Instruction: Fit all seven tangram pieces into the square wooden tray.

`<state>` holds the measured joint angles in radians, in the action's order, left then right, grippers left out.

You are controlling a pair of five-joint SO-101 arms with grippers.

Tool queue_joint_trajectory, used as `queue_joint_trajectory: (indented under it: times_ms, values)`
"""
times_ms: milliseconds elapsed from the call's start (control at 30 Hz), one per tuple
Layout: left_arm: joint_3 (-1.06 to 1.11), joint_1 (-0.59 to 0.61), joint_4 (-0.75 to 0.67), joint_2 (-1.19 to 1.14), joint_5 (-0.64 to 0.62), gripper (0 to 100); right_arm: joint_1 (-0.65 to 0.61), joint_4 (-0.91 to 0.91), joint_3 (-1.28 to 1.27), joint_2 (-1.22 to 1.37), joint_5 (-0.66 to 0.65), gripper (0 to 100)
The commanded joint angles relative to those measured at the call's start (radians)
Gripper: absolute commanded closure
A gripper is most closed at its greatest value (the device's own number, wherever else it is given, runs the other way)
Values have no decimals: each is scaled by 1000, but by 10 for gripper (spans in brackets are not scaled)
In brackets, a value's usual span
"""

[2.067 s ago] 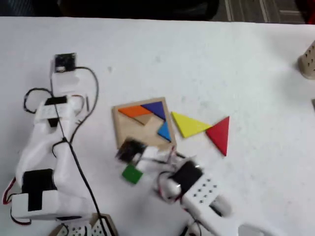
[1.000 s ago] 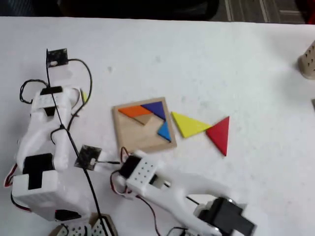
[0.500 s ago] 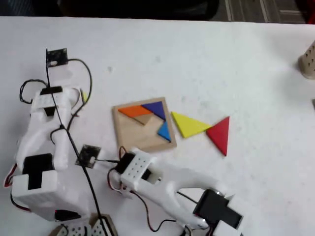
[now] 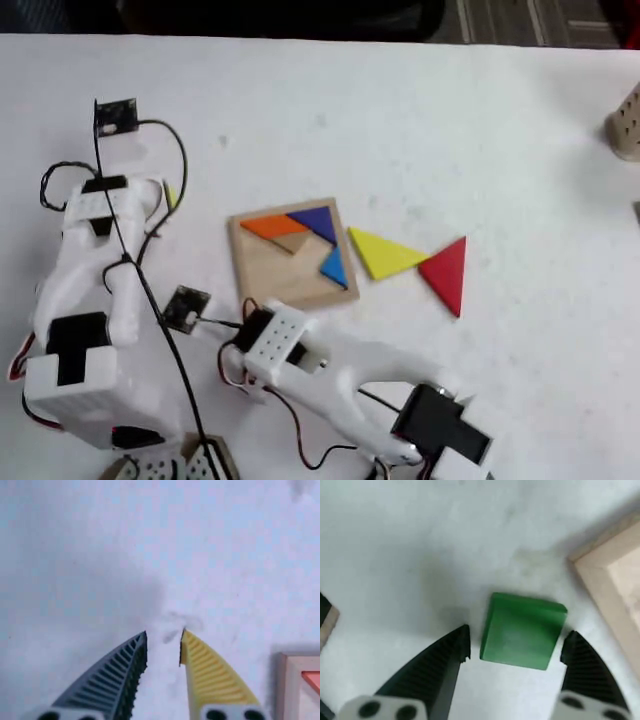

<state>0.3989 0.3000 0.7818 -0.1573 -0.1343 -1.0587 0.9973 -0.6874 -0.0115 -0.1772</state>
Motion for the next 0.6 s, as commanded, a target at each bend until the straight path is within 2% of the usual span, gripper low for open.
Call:
queue_joint_trajectory:
  times_ms: [0,100,267,567]
  values:
    - [-52,-16,3,5,-9,854,8,-4,35,-2,8,707]
    - [-51,-18,3,5,-8,854,7,-15,35,-2,6,714]
    - [-51,-18,3,5,-8,854,7,-10,35,-4,-26,796]
    - [-51,-16,3,5,-6,854,5,90,61,-19,-43,800]
